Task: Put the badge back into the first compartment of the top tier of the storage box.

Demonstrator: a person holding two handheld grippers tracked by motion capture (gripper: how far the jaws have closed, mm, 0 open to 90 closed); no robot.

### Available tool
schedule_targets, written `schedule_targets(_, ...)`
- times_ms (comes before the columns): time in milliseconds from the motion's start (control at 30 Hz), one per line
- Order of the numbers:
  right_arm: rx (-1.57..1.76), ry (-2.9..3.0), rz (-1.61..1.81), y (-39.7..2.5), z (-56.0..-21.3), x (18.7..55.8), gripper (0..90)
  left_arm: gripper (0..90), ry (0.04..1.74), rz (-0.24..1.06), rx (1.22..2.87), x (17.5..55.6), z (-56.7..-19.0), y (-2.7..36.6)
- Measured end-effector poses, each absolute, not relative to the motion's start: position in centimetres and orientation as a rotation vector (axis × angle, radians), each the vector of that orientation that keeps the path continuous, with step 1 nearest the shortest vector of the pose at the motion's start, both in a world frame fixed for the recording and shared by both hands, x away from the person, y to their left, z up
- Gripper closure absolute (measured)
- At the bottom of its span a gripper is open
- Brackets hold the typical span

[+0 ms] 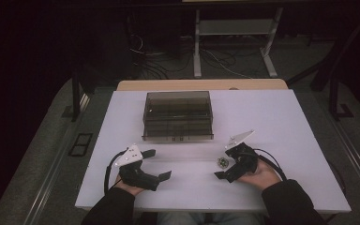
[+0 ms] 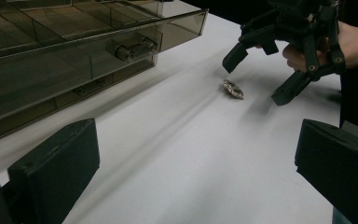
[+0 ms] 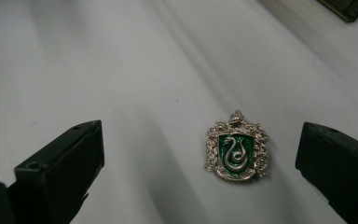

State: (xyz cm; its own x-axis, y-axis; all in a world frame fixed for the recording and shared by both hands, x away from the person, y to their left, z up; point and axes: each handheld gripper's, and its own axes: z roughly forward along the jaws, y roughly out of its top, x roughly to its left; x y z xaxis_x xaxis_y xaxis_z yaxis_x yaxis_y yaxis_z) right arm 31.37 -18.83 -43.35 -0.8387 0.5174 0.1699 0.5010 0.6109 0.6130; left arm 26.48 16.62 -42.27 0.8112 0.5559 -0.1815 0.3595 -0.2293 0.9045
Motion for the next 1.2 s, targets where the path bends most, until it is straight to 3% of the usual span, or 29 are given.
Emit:
schedule_targets(533, 0.905, 2.746, 1.008, -18.5, -44.3, 31.5, 0.9, 0.0, 0.709, 0.214, 1.853, 26.6, -42.3, 16.6)
schedule_targets(600, 0.907, 2.744, 0.988, -18.4, -44.4, 31.5, 2.9, 0.0, 0.709, 0.214, 1.853, 26.6, -42.3, 16.6)
schedule_targets(633, 0.900, 2.746, 0.984, -18.4, -44.4, 31.4, 7.9, 0.0, 0.710, 0.214, 1.852, 26.6, -42.3, 16.6)
schedule_targets(800, 0.903, 2.727, 0.958, -18.2, -44.5, 31.4, 8.7, 0.0, 0.715, 0.210, 1.840, 26.6, -42.2, 16.7)
schedule_targets(833, 0.899, 2.721, 0.942, -18.1, -44.6, 31.3, 15.6, 0.0, 0.715, 0.211, 1.837, 26.6, -42.2, 16.8)
schedule_targets(1100, 0.915, 2.682, 0.953, -18.2, -44.4, 31.3, 23.7, 0.0, 0.715, 0.209, 1.838, 26.6, -42.2, 16.8)
schedule_targets(1200, 0.916, 2.648, 0.976, -18.2, -44.2, 31.3, 32.1, 0.0, 0.716, 0.209, 1.836, 26.6, -42.2, 16.8)
